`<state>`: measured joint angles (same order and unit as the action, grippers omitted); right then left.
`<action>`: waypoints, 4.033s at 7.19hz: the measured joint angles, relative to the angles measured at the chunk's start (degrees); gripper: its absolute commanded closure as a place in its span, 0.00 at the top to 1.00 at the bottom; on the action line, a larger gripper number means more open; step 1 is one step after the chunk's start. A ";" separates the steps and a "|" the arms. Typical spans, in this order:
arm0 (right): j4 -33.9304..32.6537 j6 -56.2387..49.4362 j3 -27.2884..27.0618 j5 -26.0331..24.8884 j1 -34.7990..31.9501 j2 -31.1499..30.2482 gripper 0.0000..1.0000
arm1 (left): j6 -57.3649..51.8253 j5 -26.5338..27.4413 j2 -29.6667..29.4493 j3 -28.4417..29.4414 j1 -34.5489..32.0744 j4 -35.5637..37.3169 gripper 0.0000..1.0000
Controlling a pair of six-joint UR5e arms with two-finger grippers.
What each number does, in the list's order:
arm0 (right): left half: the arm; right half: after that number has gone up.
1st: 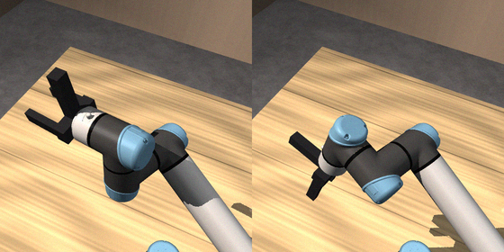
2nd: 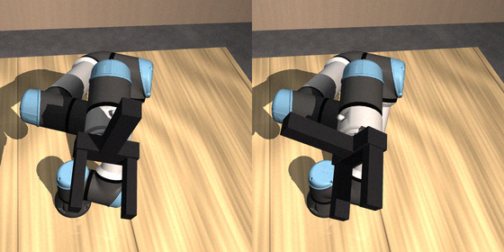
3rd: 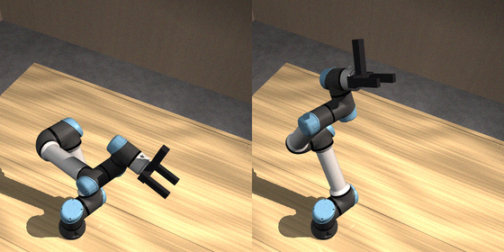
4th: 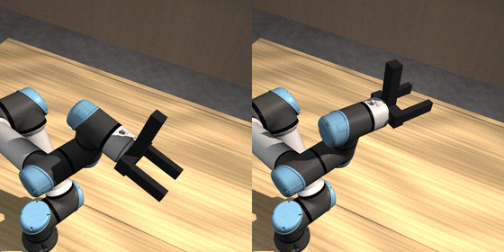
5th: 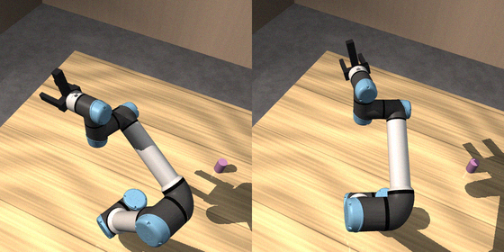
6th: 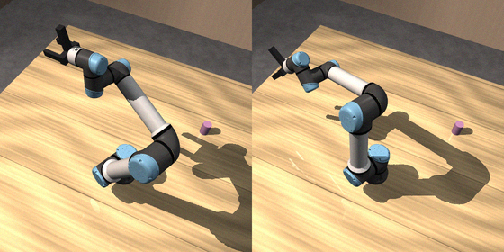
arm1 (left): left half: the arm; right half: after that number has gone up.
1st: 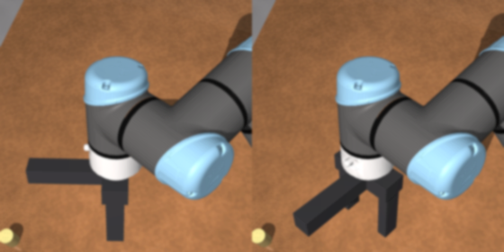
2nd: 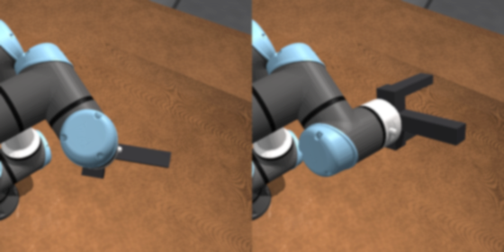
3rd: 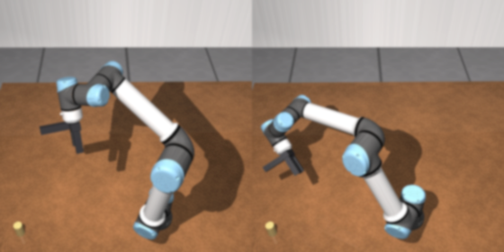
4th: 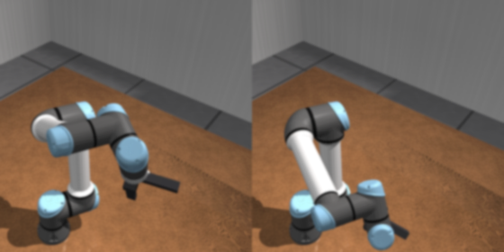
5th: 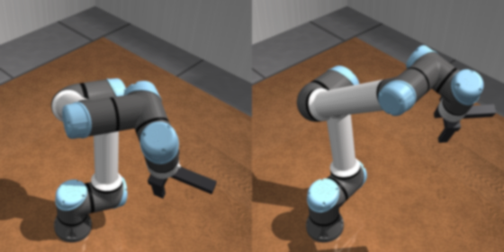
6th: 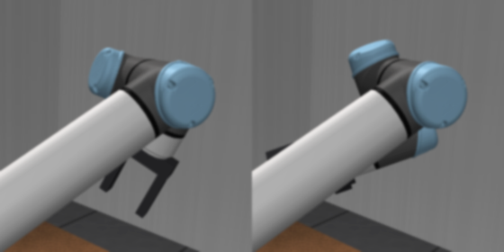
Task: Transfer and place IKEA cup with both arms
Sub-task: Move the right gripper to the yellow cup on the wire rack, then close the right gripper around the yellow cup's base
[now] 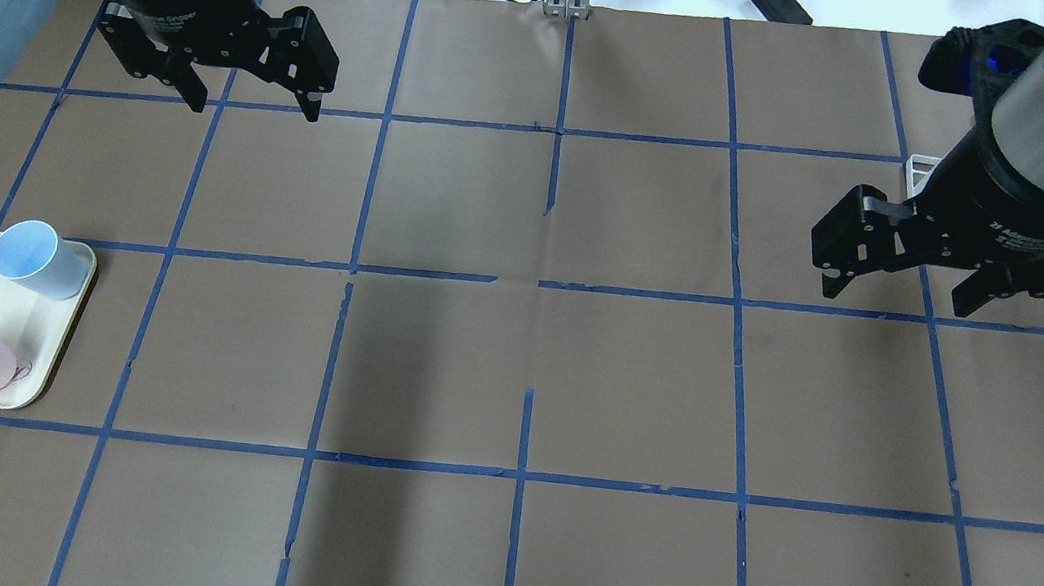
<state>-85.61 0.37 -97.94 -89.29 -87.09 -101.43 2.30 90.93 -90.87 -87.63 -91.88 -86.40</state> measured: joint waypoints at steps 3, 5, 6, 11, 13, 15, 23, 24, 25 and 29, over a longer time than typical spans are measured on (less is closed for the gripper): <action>-1.78 -2.77 4.23 -0.36 2.88 6.80 1.00 | 0.01 -0.07 0.15 -0.18 -0.02 -0.05 1.00; -4.60 -7.73 7.86 -0.39 7.58 12.40 1.00 | 0.06 -0.03 0.13 -0.07 -0.01 -0.08 1.00; -6.44 -10.94 8.31 -0.54 9.46 14.34 1.00 | 0.07 -0.06 0.14 -0.04 -0.02 -0.09 1.00; -20.67 -31.93 8.09 -0.80 20.55 23.45 1.00 | 0.05 -0.54 0.30 0.08 -0.03 -0.09 1.00; -26.16 -35.03 8.46 -1.33 21.50 28.39 1.00 | -0.01 -0.50 0.26 0.11 -0.02 -0.31 1.00; -30.00 -35.90 8.46 -2.20 21.66 31.22 1.00 | -0.02 -0.52 0.27 0.10 -0.02 -0.35 1.00; -32.25 -35.28 8.59 -1.75 21.57 35.35 0.80 | 0.07 -0.75 0.17 0.09 -0.14 -0.26 1.00; -32.25 -35.28 8.70 -1.69 21.58 35.36 0.79 | 0.07 -0.75 0.17 0.09 -0.14 -0.26 1.00; -32.25 -35.32 8.76 -1.63 21.58 35.37 0.79 | 0.07 -0.75 0.18 0.09 -0.14 -0.26 1.00; -32.61 -35.37 8.88 -1.49 21.56 35.44 0.79 | 0.07 -0.75 0.25 0.09 -0.14 -0.26 1.00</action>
<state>-118.22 -35.00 -89.06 -90.78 -65.53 -65.99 2.37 90.18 -90.62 -87.54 -92.02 -86.66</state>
